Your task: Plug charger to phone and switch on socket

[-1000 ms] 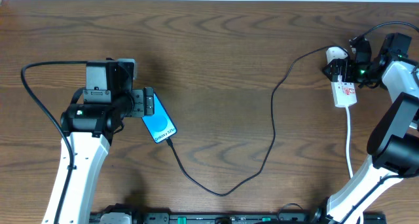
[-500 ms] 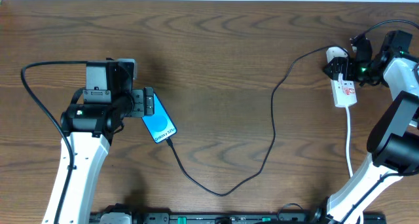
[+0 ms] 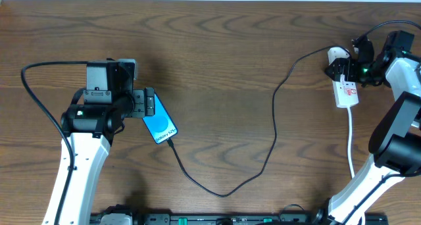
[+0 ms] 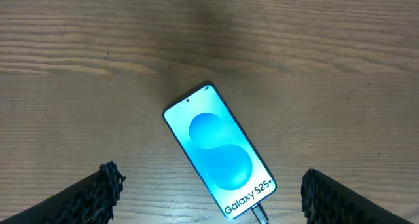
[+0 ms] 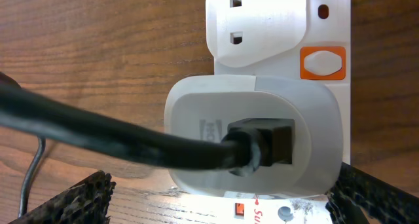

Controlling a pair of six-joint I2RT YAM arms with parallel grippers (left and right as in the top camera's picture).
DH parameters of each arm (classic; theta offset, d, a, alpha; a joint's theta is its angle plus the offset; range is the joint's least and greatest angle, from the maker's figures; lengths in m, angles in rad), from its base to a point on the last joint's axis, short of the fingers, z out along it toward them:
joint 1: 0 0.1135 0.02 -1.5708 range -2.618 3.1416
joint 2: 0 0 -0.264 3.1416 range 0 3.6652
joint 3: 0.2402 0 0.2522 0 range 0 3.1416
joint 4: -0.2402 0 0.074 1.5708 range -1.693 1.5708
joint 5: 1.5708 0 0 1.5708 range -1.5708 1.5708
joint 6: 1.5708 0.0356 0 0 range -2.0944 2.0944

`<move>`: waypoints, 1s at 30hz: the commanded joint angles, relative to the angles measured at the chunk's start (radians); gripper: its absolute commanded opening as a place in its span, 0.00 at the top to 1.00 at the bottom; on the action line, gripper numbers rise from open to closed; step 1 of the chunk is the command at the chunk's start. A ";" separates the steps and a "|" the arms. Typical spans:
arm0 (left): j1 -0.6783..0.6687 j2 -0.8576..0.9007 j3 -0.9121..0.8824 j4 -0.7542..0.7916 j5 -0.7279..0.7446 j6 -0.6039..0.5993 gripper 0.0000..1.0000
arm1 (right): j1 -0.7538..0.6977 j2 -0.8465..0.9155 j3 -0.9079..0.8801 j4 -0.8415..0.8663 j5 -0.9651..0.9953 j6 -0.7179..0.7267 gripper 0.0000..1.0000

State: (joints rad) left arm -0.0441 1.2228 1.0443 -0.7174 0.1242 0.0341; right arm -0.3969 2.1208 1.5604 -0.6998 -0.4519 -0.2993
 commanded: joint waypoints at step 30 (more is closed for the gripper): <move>-0.003 -0.007 0.000 0.000 -0.013 0.014 0.10 | 0.011 0.017 0.013 -0.049 -0.082 0.052 0.01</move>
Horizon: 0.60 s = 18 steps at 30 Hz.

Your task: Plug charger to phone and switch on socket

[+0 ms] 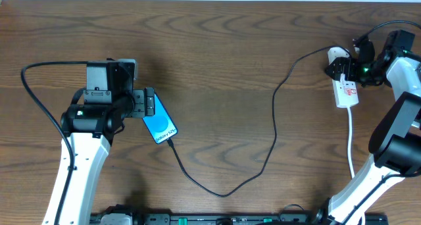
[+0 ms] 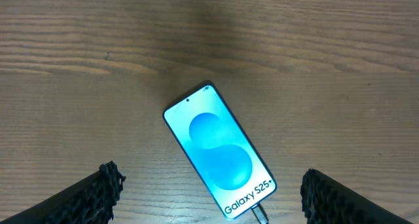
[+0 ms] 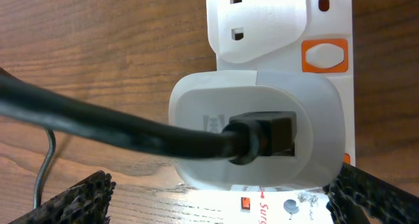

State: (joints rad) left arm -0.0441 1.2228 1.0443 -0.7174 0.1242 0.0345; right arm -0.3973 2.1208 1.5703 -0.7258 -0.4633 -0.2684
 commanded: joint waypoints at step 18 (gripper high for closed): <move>-0.003 -0.007 0.000 0.000 -0.013 0.014 0.10 | 0.013 0.017 -0.015 -0.020 -0.071 0.021 0.01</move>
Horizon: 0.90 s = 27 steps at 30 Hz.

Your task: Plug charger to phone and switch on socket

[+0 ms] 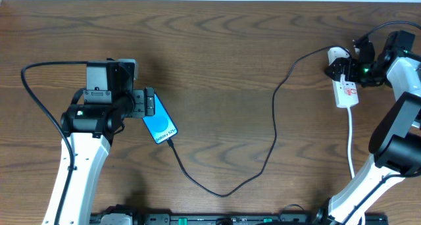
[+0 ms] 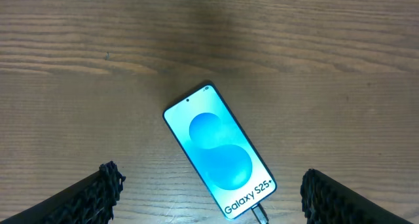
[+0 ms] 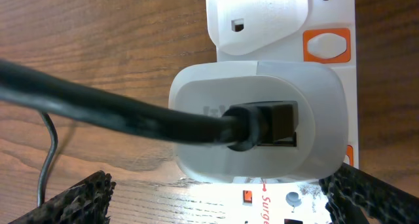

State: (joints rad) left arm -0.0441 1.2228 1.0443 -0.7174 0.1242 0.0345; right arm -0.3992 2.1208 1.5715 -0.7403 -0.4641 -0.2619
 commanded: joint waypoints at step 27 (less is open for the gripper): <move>-0.003 -0.007 0.000 0.000 -0.013 0.014 0.11 | 0.017 0.017 -0.020 0.005 -0.116 0.015 0.01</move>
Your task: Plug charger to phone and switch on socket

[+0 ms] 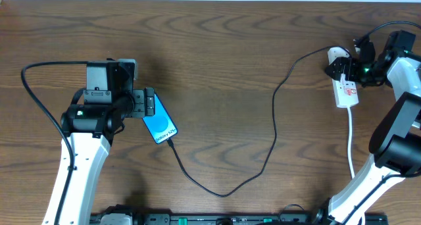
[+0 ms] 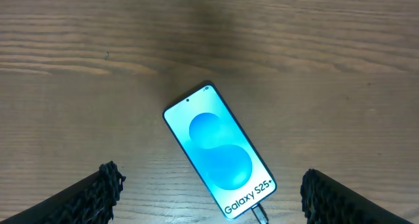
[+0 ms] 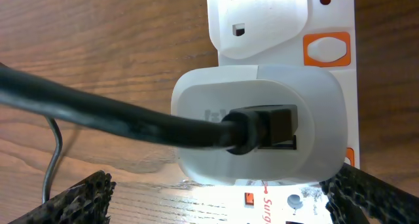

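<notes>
The phone (image 2: 219, 150) lies face up on the wooden table, its screen lit blue, with the black cable's plug (image 2: 260, 215) in its lower edge. My left gripper (image 2: 213, 194) hangs open above it, the fingers apart from the phone on either side. The cable (image 1: 275, 120) runs across the table to the white charger adapter (image 3: 258, 122), which sits in the white power strip (image 3: 288, 204). An orange switch (image 3: 325, 49) shows beside the free socket; a second one (image 3: 350, 157) peeks out by the adapter. My right gripper (image 3: 222, 191) is open over the strip, holding nothing.
The strip's white lead (image 1: 350, 136) runs toward the table's front edge. A black cable (image 1: 33, 97) loops left of the left arm. The charger cable curves across the middle of the table.
The right wrist view has shifted a little along the strip, so the upper orange switch sits slightly lower in frame. The phone, the cable and the left gripper have not moved.
At every earlier moment the phone lay plugged in under my open left gripper. My right gripper stayed open over the adapter and strip, drifting slightly each time, and the second orange switch beside the adapter came into view.
</notes>
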Controlling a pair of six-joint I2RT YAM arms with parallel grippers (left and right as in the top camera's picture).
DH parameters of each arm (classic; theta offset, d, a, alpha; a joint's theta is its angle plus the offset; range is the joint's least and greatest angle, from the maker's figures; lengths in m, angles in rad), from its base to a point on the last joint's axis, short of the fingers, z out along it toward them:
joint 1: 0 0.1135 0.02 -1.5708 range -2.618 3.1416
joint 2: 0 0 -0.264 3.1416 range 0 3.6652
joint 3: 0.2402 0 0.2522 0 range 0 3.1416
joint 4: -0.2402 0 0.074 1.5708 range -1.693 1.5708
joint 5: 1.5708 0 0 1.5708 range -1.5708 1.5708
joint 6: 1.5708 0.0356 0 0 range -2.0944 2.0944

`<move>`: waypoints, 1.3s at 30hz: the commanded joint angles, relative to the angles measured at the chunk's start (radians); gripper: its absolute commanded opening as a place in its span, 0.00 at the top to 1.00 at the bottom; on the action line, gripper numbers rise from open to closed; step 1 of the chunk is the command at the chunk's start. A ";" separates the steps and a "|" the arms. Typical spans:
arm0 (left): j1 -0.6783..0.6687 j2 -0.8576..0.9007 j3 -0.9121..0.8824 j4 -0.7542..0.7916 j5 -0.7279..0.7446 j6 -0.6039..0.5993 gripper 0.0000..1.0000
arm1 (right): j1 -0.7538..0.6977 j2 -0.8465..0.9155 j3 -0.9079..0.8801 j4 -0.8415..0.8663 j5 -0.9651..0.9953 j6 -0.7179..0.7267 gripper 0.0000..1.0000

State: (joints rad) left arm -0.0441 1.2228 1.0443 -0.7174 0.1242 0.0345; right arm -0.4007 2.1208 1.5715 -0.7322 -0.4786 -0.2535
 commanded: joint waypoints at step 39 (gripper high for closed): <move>-0.003 -0.007 0.000 0.000 -0.013 0.014 0.10 | 0.038 0.017 -0.053 0.003 -0.135 0.033 0.01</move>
State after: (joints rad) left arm -0.0441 1.2228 1.0443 -0.7174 0.1242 0.0345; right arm -0.4007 2.1197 1.5532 -0.6949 -0.4870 -0.2420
